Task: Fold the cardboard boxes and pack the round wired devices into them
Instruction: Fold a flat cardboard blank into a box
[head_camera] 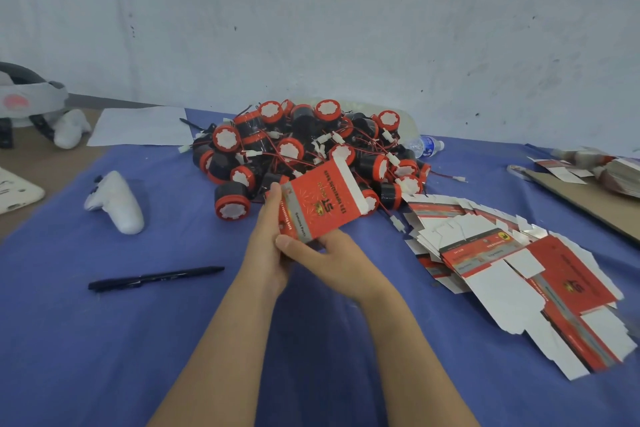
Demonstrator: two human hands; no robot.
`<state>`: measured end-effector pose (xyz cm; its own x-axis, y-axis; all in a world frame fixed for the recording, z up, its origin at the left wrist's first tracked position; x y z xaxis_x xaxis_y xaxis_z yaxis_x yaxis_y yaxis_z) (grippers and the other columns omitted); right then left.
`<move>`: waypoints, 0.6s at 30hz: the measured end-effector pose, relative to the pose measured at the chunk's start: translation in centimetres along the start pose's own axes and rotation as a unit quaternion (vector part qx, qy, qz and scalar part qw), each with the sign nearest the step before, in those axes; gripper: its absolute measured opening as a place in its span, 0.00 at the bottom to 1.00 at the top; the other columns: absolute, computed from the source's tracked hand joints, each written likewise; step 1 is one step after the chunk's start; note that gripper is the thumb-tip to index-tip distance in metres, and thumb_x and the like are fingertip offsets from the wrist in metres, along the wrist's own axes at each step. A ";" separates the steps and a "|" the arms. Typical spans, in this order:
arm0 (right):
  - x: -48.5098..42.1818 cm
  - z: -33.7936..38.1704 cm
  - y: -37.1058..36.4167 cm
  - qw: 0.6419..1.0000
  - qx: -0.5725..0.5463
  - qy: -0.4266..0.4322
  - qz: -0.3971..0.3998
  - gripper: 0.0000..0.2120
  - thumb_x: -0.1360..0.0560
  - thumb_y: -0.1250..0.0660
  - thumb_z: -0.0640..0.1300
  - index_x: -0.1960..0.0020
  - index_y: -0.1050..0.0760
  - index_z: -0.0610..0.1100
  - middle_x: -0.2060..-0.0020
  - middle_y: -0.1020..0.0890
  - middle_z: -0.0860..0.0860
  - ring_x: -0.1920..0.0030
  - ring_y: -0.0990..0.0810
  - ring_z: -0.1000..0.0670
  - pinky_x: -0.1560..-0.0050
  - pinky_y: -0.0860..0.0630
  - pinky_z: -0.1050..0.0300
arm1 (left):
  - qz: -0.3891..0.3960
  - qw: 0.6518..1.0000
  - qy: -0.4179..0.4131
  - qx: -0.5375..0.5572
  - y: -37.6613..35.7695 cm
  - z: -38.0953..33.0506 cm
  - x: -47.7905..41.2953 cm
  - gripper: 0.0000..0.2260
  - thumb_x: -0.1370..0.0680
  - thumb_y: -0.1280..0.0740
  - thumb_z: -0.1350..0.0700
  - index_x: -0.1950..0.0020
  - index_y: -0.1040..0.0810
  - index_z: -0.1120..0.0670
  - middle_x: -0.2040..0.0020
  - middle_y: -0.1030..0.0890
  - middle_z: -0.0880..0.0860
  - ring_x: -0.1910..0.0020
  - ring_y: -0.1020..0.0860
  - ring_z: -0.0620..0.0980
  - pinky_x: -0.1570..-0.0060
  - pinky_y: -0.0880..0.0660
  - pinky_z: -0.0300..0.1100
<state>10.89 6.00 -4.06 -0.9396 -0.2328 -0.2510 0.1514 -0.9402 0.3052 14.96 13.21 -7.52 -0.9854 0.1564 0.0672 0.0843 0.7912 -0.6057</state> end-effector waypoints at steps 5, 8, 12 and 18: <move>-0.1 0.6 0.0 0.999 -0.031 0.024 -0.021 0.09 0.23 0.33 0.49 0.54 0.22 0.65 0.53 0.18 0.63 0.48 0.20 0.61 0.51 0.25 0.69 | 0.013 1.000 -0.002 -0.012 -0.3 0.0 0.3 0.28 0.31 0.35 0.35 0.37 0.22 0.51 0.46 0.16 0.54 0.50 0.16 0.50 0.56 0.22 0.42; -0.2 0.4 0.2 0.999 0.026 0.028 -0.038 0.06 0.24 0.33 0.52 0.54 0.24 0.64 0.49 0.20 0.61 0.42 0.23 0.56 0.44 0.25 0.62 | 0.008 0.999 0.026 0.027 -0.1 0.5 0.2 0.22 0.25 0.39 0.37 0.45 0.18 0.52 0.52 0.15 0.54 0.55 0.16 0.49 0.59 0.21 0.42; -0.1 0.7 1.2 0.996 0.035 0.040 -0.077 0.12 0.27 0.31 0.54 0.45 0.27 0.61 0.48 0.22 0.66 0.45 0.25 0.64 0.49 0.29 0.72 | 0.002 0.988 0.094 0.125 0.5 1.0 0.1 0.21 0.21 0.41 0.39 0.45 0.19 0.54 0.54 0.15 0.56 0.56 0.15 0.53 0.55 0.21 0.48; 0.3 1.8 3.0 0.966 0.164 0.081 -0.181 0.09 0.25 0.31 0.40 0.51 0.28 0.51 0.52 0.25 0.54 0.51 0.28 0.56 0.54 0.34 0.75 | -0.047 0.968 0.087 0.232 1.0 0.8 0.0 0.22 0.19 0.44 0.41 0.39 0.23 0.55 0.49 0.17 0.57 0.51 0.18 0.53 0.48 0.23 0.47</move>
<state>10.52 3.55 -1.56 -0.8487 0.0351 -0.5278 -0.3076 -0.8444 0.4385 14.88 13.51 -8.72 -0.9425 0.2260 0.2463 -0.1191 0.4616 -0.8791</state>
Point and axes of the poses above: each hand's wrist, its own x-axis away from the middle knuckle, its own y-axis out of the back of the hand, z = x × y, the point moved 8 cm from there along -x, towards the middle knuckle
